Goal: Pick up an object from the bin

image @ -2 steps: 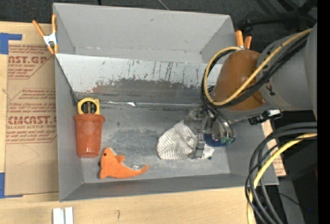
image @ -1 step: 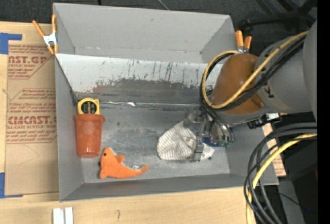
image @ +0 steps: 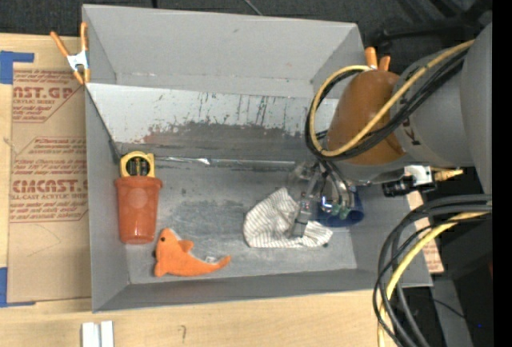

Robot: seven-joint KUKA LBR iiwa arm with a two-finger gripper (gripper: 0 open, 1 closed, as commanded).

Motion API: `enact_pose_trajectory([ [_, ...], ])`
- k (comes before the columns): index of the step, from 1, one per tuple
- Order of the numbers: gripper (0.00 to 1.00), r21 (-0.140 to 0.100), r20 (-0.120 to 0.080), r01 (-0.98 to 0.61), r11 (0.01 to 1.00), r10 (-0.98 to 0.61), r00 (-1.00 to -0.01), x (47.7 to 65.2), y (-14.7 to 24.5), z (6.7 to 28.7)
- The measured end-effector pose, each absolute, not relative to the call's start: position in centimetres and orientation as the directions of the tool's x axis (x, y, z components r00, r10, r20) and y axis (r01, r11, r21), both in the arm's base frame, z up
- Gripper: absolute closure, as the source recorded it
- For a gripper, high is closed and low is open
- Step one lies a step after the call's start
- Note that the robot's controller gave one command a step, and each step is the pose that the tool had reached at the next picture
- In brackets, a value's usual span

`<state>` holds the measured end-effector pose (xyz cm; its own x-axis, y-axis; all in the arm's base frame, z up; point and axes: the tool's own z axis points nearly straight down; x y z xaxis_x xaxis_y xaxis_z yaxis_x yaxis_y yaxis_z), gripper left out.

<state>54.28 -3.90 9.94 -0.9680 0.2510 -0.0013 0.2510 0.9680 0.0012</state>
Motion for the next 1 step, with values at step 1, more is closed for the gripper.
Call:
enact_pose_trajectory([
  [1,0.0,0.001,-0.001,0.4,0.917,0.4,-0.917,53.44,-3.46,7.75],
])
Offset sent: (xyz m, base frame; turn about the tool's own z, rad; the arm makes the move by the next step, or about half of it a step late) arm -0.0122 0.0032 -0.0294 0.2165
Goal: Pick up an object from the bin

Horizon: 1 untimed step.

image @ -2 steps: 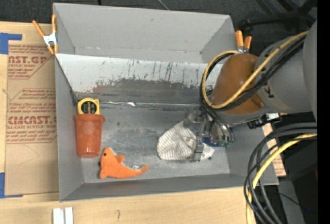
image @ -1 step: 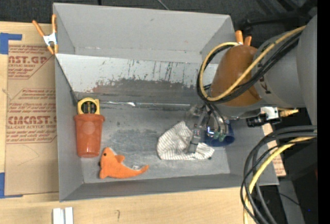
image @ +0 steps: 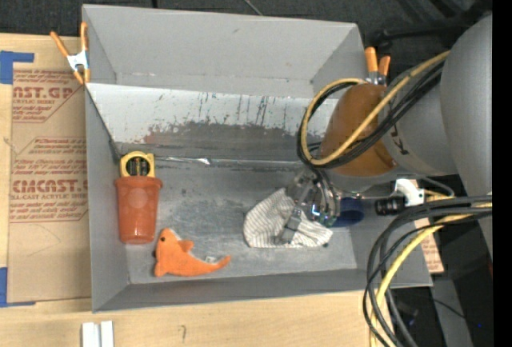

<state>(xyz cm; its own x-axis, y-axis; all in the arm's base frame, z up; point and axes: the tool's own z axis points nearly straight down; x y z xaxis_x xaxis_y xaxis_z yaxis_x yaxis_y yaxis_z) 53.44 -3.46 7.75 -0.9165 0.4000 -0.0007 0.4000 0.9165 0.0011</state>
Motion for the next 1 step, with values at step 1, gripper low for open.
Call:
enact_pose_trajectory([
  [1,1.0,0.001,-0.001,0.452,0.892,0.452,-0.892,53.13,-3.53,7.04],
])
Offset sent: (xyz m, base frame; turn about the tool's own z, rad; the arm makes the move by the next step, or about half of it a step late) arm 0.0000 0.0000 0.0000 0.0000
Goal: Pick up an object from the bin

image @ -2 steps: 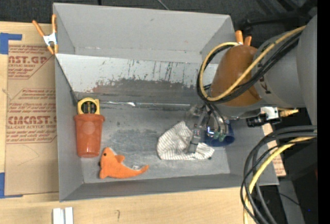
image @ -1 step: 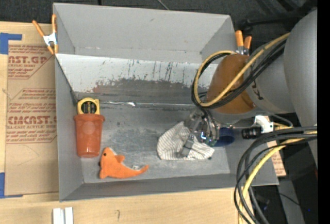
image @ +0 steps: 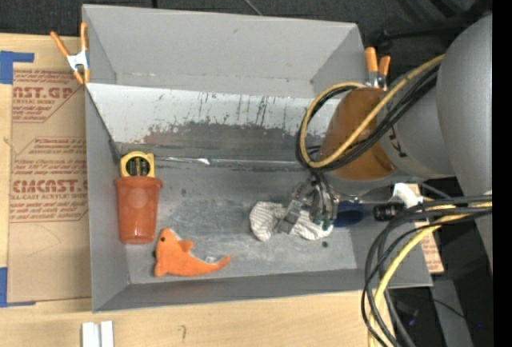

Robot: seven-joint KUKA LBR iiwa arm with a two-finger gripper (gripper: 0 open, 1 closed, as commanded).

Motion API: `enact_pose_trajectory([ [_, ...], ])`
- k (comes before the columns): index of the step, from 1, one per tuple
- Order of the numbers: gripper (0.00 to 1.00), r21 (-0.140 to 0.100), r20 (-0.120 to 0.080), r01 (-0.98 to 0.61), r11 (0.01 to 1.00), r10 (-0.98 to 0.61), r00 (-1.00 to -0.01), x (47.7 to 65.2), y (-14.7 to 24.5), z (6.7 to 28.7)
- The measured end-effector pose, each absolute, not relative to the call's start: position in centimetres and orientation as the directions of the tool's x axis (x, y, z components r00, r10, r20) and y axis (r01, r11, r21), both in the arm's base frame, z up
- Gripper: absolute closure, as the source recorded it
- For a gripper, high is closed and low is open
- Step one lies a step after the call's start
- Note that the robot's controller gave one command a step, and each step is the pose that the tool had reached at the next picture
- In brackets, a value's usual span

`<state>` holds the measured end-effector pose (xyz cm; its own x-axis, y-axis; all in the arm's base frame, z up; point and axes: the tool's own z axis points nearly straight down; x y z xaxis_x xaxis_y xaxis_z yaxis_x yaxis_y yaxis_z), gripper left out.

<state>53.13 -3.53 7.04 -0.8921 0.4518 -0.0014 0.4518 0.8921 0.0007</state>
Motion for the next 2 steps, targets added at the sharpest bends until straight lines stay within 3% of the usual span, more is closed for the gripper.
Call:
enact_pose_trajectory([
  [2,1.0,-0.001,0.003,0.452,0.892,0.452,-0.892,53.0,-3.51,7.44],
])
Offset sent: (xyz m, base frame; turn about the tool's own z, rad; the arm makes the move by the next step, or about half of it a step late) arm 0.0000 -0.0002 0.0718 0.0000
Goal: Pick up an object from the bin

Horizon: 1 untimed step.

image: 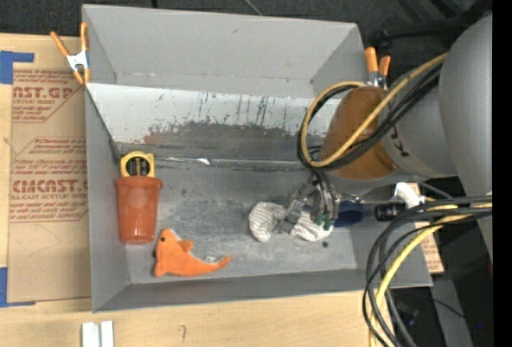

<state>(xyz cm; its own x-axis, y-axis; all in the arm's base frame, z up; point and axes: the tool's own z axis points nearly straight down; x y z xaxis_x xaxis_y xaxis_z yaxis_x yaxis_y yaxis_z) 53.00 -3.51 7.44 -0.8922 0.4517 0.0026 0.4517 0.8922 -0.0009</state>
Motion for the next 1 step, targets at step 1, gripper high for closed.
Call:
enact_pose_trajectory([
  [1,1.0,-0.001,0.004,0.451,0.892,0.451,-0.892,52.93,-3.48,10.01],
])
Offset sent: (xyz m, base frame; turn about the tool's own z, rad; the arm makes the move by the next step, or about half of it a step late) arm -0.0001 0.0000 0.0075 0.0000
